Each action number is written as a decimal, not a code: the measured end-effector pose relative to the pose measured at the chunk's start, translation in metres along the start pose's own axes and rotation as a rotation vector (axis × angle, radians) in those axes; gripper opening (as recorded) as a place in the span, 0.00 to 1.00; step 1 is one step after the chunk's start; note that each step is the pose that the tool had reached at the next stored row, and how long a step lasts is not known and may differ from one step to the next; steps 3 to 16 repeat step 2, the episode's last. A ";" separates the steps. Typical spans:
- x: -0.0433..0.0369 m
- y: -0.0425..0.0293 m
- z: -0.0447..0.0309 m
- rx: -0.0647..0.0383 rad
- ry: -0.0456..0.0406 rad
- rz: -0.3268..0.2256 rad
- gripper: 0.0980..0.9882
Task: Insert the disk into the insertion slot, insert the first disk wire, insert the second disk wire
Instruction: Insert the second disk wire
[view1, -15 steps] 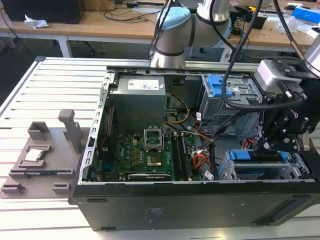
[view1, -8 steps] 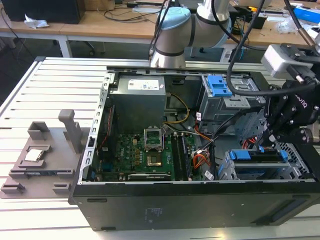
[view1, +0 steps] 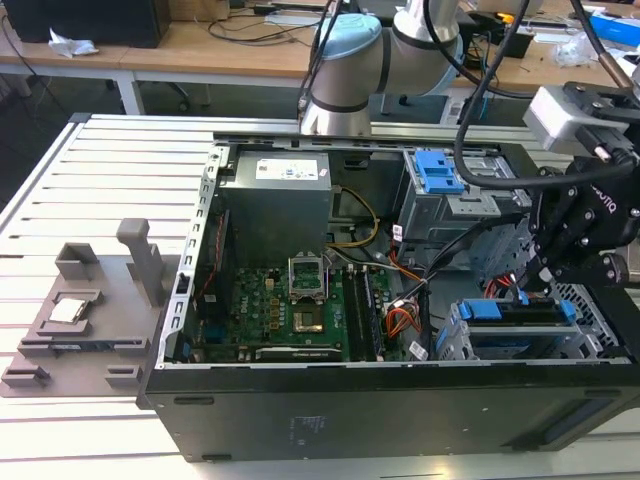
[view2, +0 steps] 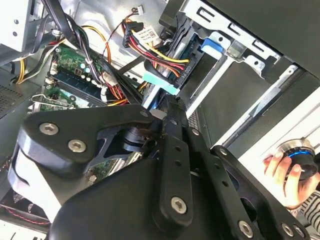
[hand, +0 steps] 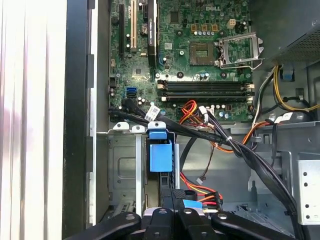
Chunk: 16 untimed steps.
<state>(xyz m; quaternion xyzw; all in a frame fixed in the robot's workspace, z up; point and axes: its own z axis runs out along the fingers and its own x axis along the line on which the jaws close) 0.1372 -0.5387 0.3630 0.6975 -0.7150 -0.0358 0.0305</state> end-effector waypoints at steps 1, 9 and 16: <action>0.0000 0.0000 -0.0001 0.000 0.0001 0.000 0.01; 0.0000 0.0000 -0.0001 0.000 0.0000 0.000 0.01; 0.0000 0.0000 -0.0001 0.000 0.0000 0.000 0.01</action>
